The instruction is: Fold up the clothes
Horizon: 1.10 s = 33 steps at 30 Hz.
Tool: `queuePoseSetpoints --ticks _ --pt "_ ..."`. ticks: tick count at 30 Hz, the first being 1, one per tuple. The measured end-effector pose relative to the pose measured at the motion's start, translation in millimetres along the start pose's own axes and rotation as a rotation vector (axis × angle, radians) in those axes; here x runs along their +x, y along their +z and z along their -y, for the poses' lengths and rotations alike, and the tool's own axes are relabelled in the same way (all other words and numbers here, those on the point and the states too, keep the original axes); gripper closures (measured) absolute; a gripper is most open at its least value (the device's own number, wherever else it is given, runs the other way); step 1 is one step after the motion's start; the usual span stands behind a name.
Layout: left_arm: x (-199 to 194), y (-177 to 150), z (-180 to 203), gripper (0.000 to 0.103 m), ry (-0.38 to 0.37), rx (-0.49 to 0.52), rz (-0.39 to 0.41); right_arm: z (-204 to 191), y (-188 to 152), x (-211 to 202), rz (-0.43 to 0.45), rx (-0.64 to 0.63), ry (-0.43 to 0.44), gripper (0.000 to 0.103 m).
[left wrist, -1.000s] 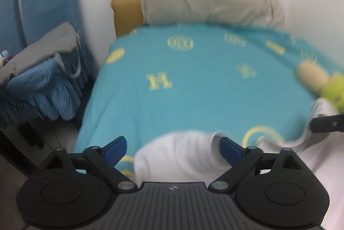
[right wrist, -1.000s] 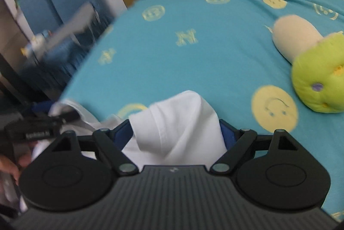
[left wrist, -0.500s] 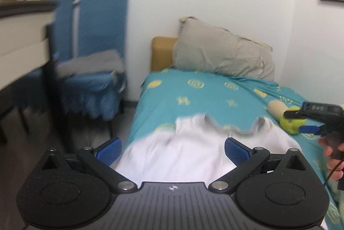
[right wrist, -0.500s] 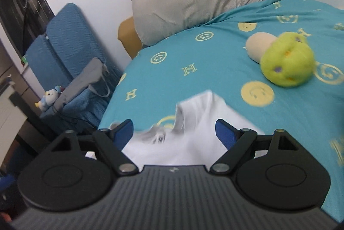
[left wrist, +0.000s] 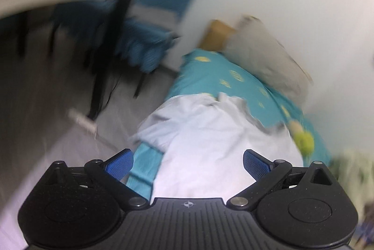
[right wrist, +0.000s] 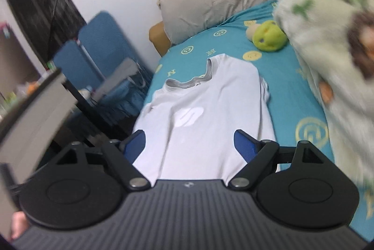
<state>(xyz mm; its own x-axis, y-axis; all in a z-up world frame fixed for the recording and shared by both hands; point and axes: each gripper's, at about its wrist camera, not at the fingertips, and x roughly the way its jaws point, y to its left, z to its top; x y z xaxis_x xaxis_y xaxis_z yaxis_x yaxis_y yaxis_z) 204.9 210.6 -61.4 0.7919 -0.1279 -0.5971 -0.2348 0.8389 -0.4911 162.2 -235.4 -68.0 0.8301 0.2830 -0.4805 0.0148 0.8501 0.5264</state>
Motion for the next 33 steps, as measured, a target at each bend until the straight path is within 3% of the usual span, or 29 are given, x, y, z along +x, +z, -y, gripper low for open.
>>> queuePoseSetpoints --ticks 4,8,11,18,20,21,22,24,25,30,33 --pt "16 16 -42 0.004 -0.006 -0.232 -0.006 13 -18 -3 -0.009 0.041 -0.039 0.024" --pt "56 28 -62 0.004 0.016 -0.343 -0.016 25 -17 15 -0.011 0.094 -0.048 0.037" --pt "102 30 -74 0.005 0.039 -0.413 -0.037 29 -15 31 0.000 0.113 -0.041 0.037" --pt "213 17 -104 0.023 0.025 -0.609 -0.117 51 -14 72 -0.035 0.135 -0.076 0.037" --pt "230 15 -114 0.035 -0.002 -0.661 -0.125 59 -13 86 -0.052 0.154 -0.086 0.037" --pt "237 16 -116 0.049 -0.016 -0.676 -0.134 63 -12 92 -0.061 0.160 -0.092 0.037" --pt "242 17 -116 0.062 -0.025 -0.674 -0.140 67 -12 98 -0.068 0.165 -0.100 0.037" --pt "247 23 -108 0.078 -0.028 -0.619 -0.144 72 -11 109 -0.082 0.184 -0.112 0.037" --pt "249 26 -104 0.093 -0.028 -0.589 -0.143 75 -11 113 -0.089 0.195 -0.113 0.037" --pt "237 59 -74 0.099 0.009 -0.374 -0.052 74 -14 112 -0.089 0.191 -0.132 0.037" --pt "232 85 -53 0.099 0.091 -0.232 0.042 70 -14 104 -0.062 0.167 -0.149 0.037"
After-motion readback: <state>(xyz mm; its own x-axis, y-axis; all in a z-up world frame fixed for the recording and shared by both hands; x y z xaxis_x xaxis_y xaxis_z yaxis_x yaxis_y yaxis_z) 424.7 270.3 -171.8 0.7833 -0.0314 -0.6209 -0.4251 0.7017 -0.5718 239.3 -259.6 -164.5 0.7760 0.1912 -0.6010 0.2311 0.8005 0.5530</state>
